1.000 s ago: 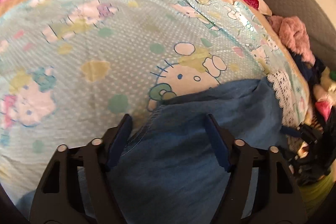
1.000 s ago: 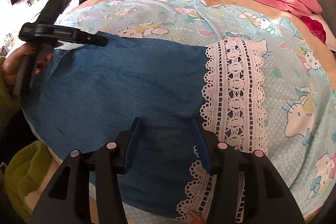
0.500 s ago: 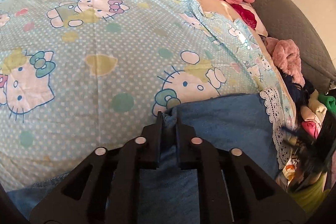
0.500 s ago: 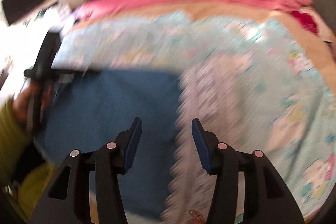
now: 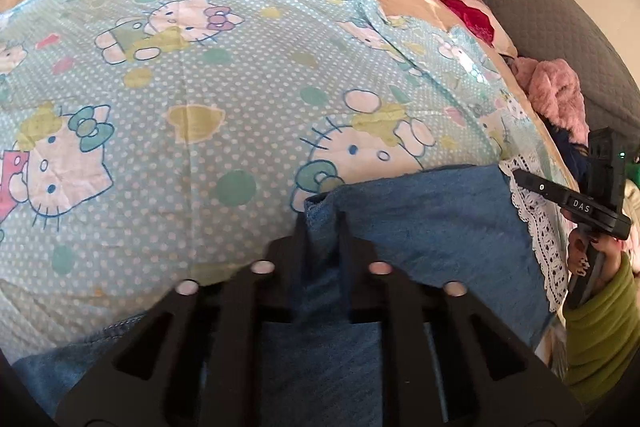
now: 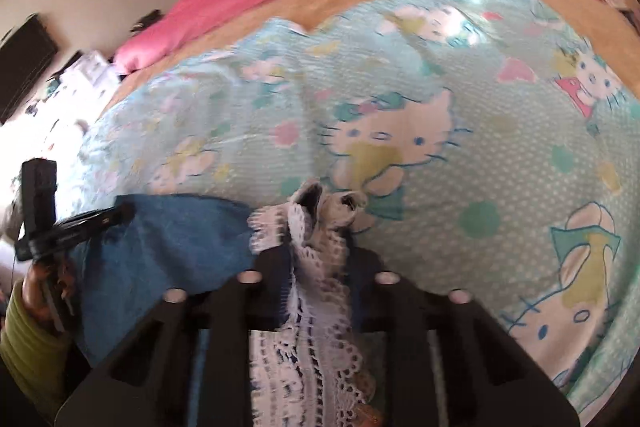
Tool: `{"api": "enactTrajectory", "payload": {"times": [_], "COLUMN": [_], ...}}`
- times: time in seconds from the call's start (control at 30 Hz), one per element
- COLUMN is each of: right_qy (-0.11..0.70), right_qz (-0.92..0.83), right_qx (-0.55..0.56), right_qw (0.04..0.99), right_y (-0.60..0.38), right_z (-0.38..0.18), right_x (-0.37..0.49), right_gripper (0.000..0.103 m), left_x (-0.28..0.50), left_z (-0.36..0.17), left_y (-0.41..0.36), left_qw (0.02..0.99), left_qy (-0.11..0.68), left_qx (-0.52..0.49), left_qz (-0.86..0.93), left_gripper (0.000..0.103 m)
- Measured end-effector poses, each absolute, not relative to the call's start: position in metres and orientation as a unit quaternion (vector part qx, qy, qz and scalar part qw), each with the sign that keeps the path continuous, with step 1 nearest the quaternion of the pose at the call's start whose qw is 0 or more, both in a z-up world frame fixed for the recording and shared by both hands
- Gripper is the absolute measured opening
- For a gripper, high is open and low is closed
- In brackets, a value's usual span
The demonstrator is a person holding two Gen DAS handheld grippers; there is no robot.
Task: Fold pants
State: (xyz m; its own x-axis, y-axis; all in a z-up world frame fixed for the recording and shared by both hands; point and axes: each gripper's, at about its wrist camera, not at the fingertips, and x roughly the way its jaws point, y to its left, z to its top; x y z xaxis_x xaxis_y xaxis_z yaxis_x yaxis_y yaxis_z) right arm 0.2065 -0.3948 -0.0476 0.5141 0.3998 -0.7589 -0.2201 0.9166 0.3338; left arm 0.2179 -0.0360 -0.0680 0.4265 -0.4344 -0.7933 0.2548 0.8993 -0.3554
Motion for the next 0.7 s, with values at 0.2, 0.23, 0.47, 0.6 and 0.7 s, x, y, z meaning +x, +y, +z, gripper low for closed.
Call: {"api": "enactTrajectory", "payload": {"times": [0.2,0.23,0.47,0.6,0.7], "right_qy": [0.379,0.375,0.421,0.451,0.448], "right_qz": [0.176,0.176,0.147,0.123,0.109], "right_qx": [0.074,0.075,0.025,-0.009,-0.001], "right_qw": [0.906,0.907,0.895,0.884,0.887], "right_y": [-0.396,-0.398,-0.384,-0.377,-0.382], "right_z": [-0.001,0.004,-0.021,-0.052,-0.052], "right_x": [0.191,0.195,0.246,0.256,0.254], "right_gripper": [0.015,0.015,0.015,0.02,0.036], "left_x": [0.219,0.222,0.239,0.235,0.233], "left_z": [-0.048,-0.044,-0.06,-0.071,-0.07], "left_y": [-0.038,-0.039,-0.049,-0.039,-0.026], "left_qw": [0.856,0.859,0.859,0.862,0.864], "left_qy": [0.474,0.471,0.487,0.477,0.47], "left_qx": [-0.071,-0.069,-0.036,-0.06,-0.087], "left_qz": [-0.192,-0.188,-0.154,-0.16,-0.16], "left_gripper": [0.003,0.002,0.002,0.006,0.01]}}
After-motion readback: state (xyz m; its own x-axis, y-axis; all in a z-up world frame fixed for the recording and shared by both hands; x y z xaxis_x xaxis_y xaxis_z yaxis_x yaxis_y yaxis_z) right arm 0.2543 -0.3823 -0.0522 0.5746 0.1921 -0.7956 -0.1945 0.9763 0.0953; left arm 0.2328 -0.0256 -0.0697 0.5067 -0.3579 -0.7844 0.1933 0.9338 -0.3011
